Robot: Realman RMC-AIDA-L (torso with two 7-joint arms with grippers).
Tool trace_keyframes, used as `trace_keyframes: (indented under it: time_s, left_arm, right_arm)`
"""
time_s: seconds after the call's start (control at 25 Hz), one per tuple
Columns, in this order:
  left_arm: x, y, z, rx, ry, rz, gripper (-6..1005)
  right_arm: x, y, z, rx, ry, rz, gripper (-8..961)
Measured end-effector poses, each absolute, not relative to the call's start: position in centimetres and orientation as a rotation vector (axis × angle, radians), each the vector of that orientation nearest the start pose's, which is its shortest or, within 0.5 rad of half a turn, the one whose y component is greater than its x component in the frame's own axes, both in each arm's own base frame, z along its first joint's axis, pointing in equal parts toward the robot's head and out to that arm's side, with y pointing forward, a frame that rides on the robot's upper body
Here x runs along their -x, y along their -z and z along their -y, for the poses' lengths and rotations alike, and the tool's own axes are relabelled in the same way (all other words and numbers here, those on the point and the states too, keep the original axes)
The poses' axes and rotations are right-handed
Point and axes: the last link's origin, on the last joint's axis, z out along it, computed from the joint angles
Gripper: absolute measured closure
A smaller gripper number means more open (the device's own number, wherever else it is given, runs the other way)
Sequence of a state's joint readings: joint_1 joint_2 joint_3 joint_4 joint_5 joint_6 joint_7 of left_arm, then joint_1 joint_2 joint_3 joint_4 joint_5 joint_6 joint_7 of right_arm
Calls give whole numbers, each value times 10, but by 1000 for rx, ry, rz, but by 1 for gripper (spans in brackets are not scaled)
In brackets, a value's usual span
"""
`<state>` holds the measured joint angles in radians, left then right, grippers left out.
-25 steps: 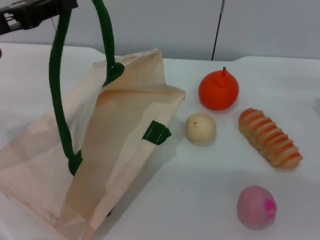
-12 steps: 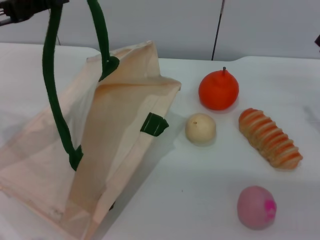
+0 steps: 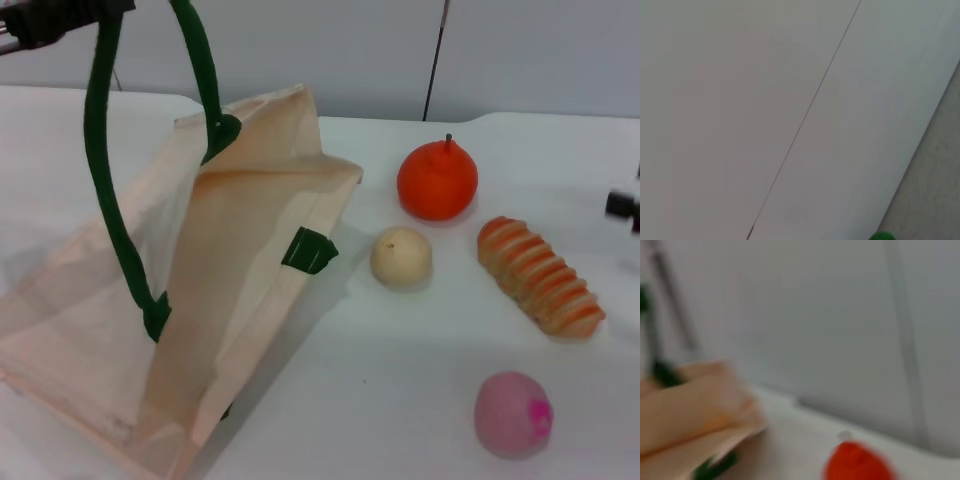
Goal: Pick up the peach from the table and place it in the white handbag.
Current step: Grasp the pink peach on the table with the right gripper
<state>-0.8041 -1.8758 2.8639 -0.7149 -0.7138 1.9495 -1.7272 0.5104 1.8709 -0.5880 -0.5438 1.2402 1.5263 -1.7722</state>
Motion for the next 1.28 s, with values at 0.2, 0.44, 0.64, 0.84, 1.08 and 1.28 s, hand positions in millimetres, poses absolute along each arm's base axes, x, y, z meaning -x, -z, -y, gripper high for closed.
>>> trace_keyframes:
  time_s: [0.2, 0.44, 0.64, 0.84, 1.08, 1.28]
  left_arm:
    - [248, -154, -366, 2383, 1141, 903, 877]
    - [247, -154, -367, 2381, 1146, 922, 877]
    - [246, -155, -367, 2382, 1147, 924, 877]
    - [244, -155, -369, 2386, 1149, 919, 878]
    - [244, -155, -369, 2387, 1149, 919, 878]
    - [244, -155, -369, 2387, 1150, 920, 878]
  right_arm:
    - [-304, -81, -330, 2694, -593, -620, 57]
    - [-303, -57, -321, 2842, -464, -644, 56]
    - [-293, -40, -316, 2947, -436, -630, 56]
    - [-287, -30, -308, 3038, -424, -625, 56]
    - [-287, -20, -310, 3043, -372, -613, 56]
    - [-289, -5, -313, 3054, -265, -605, 57]
